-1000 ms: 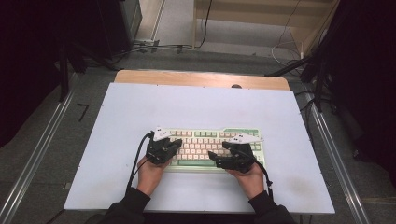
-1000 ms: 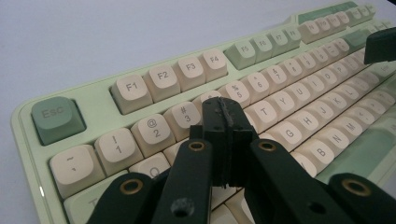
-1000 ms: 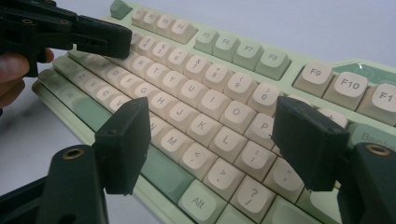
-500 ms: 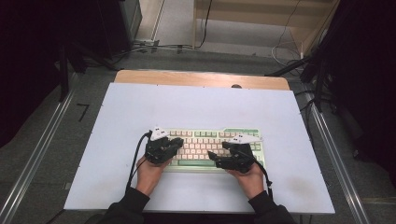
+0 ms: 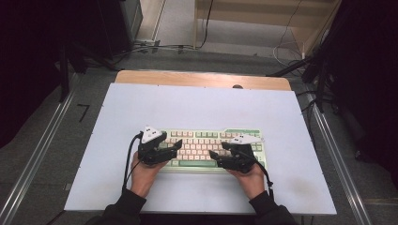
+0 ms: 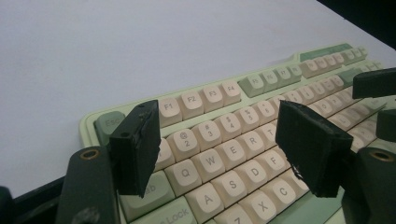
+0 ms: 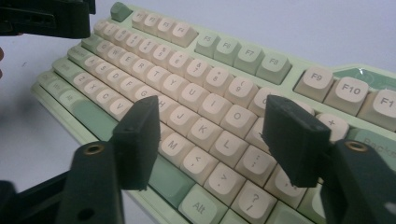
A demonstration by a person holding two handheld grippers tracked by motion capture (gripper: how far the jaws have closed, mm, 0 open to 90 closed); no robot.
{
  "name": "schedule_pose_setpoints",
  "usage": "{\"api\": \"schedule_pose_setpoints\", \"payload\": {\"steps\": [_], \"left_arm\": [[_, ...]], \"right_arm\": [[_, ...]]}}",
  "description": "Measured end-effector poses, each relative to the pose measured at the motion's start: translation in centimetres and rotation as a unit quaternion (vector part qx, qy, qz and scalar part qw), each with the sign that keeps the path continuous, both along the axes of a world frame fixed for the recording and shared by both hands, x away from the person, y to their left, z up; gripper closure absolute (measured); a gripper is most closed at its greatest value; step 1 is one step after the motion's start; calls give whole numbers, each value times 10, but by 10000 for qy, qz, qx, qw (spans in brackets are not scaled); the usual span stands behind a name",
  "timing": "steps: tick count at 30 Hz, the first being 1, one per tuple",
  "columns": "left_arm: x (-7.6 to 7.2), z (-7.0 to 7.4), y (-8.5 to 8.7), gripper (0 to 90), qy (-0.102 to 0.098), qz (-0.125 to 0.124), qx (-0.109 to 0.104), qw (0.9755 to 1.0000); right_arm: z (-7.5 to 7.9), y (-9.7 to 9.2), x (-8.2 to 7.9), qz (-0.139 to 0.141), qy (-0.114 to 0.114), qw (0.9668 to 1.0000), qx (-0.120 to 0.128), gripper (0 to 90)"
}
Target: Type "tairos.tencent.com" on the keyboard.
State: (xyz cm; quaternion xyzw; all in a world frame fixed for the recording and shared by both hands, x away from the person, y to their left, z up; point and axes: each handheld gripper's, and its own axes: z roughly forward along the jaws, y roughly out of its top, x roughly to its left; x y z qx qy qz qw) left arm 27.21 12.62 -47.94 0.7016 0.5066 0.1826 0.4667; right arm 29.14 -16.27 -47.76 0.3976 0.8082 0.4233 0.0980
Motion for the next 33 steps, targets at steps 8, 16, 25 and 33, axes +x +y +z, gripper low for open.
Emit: {"api": "schedule_pose_setpoints", "payload": {"steps": [8,16,25,33], "left_arm": [[-9,0,4,318,-108,5,-88,9999],[-16,0,10,319,-120,115,-97,9998],[-17,-2,11,320,-81,141,-56,9999],[-16,-2,11,321,-71,152,-59,9998]], "right_arm": [[0,8,0,378,-98,9992,5,766],[-3,21,2,725,-6,9974,6,875],[-7,30,3,885,134,9959,-137,874],[-8,31,3,915,159,9955,-173,874]]}}
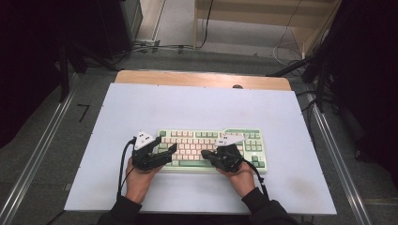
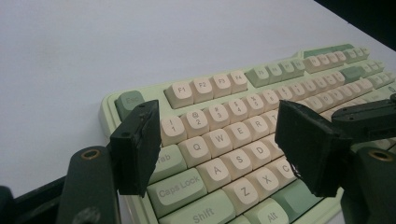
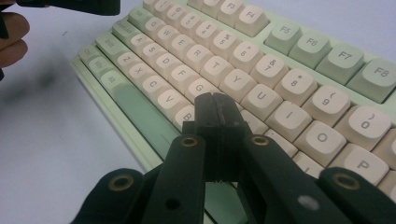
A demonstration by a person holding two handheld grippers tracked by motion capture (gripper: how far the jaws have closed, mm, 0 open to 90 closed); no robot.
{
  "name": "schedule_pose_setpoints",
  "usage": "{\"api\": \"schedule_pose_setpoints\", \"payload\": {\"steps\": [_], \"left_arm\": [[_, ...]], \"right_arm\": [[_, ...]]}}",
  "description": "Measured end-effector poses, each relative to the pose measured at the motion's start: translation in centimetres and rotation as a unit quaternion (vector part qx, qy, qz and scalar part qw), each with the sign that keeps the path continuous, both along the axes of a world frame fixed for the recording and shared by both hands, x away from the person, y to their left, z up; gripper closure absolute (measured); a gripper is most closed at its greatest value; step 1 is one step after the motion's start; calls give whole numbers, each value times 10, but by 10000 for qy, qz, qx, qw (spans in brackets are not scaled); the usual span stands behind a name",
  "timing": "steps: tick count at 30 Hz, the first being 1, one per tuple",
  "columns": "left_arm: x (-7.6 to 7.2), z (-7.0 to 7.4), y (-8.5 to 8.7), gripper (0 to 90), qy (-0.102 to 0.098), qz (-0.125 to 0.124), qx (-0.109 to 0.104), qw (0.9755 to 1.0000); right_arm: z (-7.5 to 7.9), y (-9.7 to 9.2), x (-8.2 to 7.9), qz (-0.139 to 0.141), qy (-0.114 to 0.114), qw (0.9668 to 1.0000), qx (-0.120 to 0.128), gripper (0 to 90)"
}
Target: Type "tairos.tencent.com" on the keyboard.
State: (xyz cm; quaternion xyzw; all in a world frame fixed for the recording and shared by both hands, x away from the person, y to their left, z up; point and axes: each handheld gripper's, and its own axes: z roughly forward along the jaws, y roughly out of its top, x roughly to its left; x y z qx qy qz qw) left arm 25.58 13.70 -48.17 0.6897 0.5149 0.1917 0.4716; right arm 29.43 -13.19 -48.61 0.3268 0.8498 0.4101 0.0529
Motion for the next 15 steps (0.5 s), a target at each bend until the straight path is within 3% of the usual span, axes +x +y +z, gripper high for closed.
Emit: {"api": "schedule_pose_setpoints", "payload": {"steps": [15], "left_arm": [[0,0,1,327,9,19,5,10000]], "right_arm": [[-2,2,0,19,12,10000,-39,874]]}}
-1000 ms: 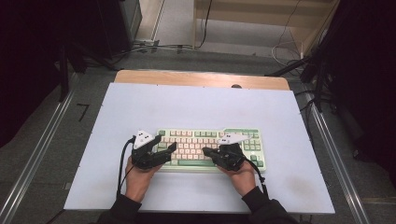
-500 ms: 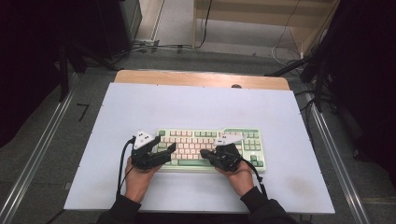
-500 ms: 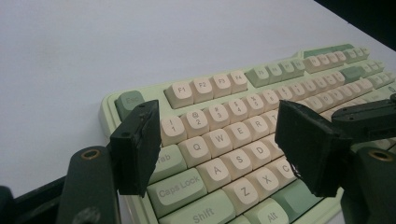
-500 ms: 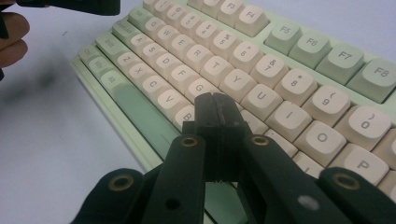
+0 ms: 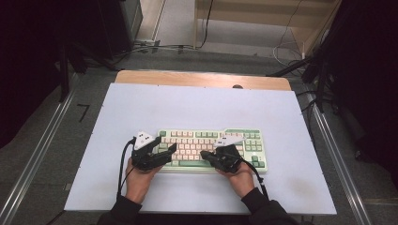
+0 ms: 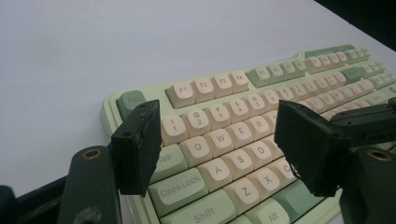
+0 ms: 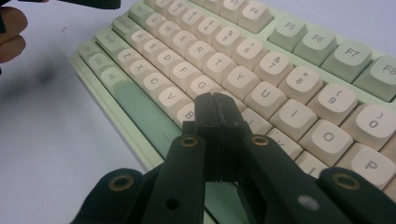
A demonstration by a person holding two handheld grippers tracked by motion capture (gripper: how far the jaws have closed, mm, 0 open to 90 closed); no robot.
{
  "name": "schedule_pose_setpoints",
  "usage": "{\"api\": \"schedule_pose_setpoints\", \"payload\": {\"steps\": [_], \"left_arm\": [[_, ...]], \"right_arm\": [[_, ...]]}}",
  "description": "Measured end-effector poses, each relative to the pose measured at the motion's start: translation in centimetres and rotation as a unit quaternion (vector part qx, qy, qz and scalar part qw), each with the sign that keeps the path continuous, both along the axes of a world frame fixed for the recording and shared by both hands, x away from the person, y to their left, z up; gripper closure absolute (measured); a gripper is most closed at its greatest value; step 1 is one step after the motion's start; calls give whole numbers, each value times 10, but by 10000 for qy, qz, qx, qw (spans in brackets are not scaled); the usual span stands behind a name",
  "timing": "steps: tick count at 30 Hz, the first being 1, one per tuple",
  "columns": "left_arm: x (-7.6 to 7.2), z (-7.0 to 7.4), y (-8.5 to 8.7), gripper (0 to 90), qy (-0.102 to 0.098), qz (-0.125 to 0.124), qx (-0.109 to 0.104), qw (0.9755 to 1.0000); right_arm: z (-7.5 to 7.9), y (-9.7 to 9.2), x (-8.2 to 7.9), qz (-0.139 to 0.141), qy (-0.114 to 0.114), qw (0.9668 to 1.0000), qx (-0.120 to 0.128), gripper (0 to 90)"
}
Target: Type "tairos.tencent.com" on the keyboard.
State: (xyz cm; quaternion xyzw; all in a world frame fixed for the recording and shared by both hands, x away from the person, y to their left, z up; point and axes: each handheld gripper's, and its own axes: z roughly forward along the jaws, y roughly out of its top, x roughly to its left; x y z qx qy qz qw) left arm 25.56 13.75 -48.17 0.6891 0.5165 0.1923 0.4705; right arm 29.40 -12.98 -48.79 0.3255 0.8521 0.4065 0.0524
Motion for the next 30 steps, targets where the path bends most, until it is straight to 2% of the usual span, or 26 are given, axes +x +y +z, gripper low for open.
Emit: {"api": "schedule_pose_setpoints", "payload": {"steps": [14,17,20,22,25,27,30], "left_arm": [[0,0,0,326,17,9,-15,10000],[0,0,0,327,24,-4,-13,10000],[0,0,0,327,7,-5,-15,10000],[0,0,1,327,-4,10,-26,10000],[0,0,1,327,-2,28,-42,10000],[0,0,1,327,-2,31,-35,10000],[1,0,-1,327,-1,-10,-24,10000]], "right_arm": [[0,0,0,-12,-14,10000,-4,874],[-4,2,0,-27,-75,9998,-154,874],[-2,2,1,-32,-75,9999,-87,851],[3,-2,1,-83,-115,9998,102,825],[13,-14,3,-234,-110,9985,477,747],[16,-20,5,-321,-117,9978,561,653],[17,-23,7,-466,-107,9970,601,382]]}}
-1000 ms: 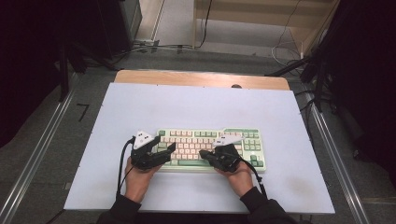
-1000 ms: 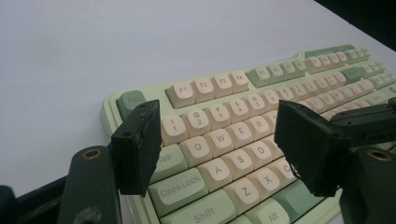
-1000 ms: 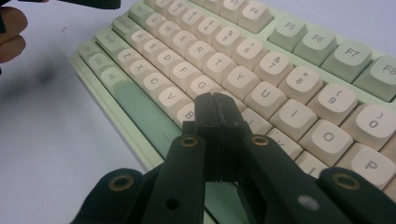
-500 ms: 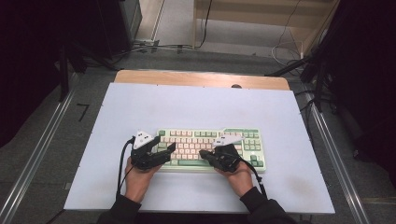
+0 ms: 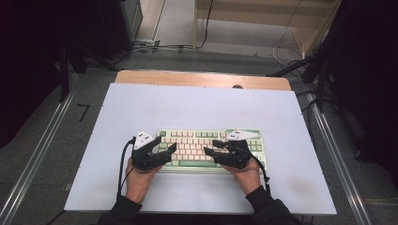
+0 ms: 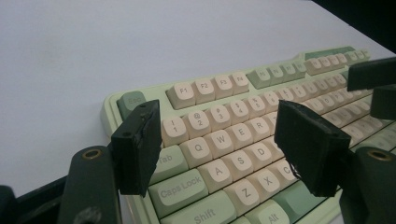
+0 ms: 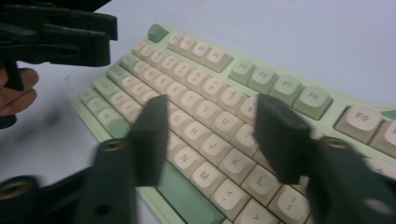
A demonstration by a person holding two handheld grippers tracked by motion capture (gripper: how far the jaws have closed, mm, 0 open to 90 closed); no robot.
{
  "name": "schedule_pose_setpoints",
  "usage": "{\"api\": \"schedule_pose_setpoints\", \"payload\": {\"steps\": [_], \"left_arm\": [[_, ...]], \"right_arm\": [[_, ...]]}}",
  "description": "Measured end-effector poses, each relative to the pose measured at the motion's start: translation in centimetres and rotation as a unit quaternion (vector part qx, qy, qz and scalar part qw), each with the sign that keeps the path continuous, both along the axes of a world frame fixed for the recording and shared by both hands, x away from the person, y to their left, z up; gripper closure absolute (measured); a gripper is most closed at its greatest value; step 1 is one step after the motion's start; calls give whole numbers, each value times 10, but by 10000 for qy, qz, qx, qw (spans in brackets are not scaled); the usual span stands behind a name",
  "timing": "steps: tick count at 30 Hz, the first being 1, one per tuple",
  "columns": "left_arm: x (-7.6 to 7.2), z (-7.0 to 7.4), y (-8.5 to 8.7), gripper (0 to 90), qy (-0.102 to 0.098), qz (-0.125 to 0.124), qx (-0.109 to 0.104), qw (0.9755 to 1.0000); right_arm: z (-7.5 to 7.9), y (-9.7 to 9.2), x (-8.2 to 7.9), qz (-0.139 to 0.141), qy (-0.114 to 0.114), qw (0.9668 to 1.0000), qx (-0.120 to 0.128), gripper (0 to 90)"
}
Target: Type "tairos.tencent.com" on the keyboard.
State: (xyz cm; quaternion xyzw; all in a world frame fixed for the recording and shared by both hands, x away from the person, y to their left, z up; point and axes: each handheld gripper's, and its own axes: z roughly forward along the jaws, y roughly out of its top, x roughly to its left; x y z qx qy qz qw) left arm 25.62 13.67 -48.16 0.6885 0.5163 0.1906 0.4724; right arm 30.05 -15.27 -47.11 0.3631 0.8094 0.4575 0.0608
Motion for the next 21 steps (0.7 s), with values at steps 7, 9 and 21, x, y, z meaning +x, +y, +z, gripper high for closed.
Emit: {"api": "schedule_pose_setpoints", "payload": {"steps": [7,9,21], "left_arm": [[2,0,-3,327,6,-48,9,10000],[3,0,-4,338,-1,-77,1,10000],[14,1,-17,817,-13,-734,-417,9964]], "right_arm": [[0,-4,3,-239,126,9996,2,230],[0,-6,2,-271,131,9995,-1,230],[-3,-20,-3,-484,230,9986,-40,237]]}}
